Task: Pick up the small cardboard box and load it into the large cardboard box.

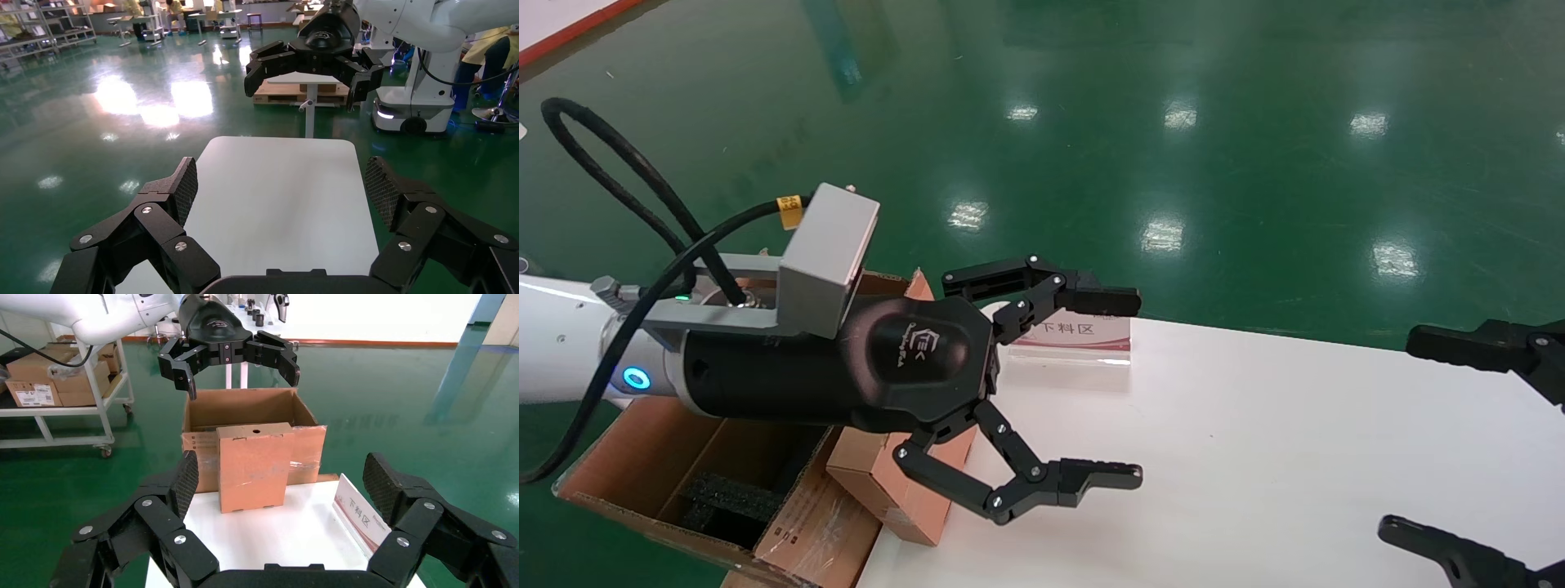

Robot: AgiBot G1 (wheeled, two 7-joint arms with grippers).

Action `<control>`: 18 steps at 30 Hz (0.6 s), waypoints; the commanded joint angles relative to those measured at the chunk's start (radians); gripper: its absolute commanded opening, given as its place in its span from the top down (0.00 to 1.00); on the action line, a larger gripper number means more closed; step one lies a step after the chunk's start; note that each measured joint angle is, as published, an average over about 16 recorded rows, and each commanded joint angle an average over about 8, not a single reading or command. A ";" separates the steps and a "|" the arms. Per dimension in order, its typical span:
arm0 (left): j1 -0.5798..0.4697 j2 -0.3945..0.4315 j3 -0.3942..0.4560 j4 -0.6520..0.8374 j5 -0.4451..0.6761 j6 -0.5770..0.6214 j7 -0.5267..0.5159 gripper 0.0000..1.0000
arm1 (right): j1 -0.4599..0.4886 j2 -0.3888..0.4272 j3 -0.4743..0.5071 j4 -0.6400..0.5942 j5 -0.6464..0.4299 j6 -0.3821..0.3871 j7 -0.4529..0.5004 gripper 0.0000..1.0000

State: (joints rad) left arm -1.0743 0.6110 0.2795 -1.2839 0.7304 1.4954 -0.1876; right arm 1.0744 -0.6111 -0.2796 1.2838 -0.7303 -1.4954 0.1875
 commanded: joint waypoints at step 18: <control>-0.008 -0.011 0.013 -0.008 0.037 -0.012 -0.015 0.00 | 0.000 0.000 0.000 -0.001 0.000 0.000 0.000 0.00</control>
State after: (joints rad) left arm -1.0964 0.5968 0.3048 -1.2996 0.7983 1.4788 -0.2196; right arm 1.0747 -0.6111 -0.2800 1.2832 -0.7303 -1.4956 0.1871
